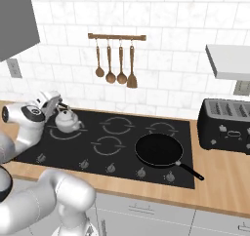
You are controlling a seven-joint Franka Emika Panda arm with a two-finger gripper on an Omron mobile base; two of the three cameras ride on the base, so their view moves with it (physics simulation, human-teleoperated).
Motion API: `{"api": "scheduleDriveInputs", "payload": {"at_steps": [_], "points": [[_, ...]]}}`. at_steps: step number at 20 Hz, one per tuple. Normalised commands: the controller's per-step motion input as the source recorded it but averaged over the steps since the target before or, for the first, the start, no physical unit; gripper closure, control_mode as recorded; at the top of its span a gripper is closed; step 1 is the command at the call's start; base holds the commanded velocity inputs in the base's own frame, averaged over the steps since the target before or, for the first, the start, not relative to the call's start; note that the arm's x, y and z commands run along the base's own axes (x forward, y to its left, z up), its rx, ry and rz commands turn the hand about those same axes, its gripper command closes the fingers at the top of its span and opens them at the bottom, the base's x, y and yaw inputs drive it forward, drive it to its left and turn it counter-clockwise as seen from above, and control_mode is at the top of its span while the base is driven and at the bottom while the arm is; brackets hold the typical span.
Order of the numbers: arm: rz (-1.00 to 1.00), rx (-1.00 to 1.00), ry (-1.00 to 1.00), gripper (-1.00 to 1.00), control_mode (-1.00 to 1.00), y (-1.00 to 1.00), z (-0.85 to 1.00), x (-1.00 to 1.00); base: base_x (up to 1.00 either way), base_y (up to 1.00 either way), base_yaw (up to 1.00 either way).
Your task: Pick the kettle from the counter and place it on a stove burner. Then turn the burner on.
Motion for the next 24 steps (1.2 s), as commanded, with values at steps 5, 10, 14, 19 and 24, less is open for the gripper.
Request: {"api": "scheduleDriveInputs", "payload": {"at_steps": [5,10,14,19,24], "points": [[-0.09,0.1,0.0,-1.0,-1.0,0.04,0.05,-1.0,0.0,0.0,0.0],[-0.32,0.37,0.1,-1.0,-1.0,0.0,0.19,-1.0,0.0,0.0,0.0],[-0.43,0.4,0.23,-1.0,-1.0,0.0,0.22,-1.0,0.0,0.0,0.0],[-0.42,0.38,0.29,-1.0,-1.0,0.0,0.07,-0.8,0.0,0.0,0.0],[-0.22,0.37,0.27,-1.0,-1.0,0.17,0.0,-0.14,0.0,0.0,0.0]]}}
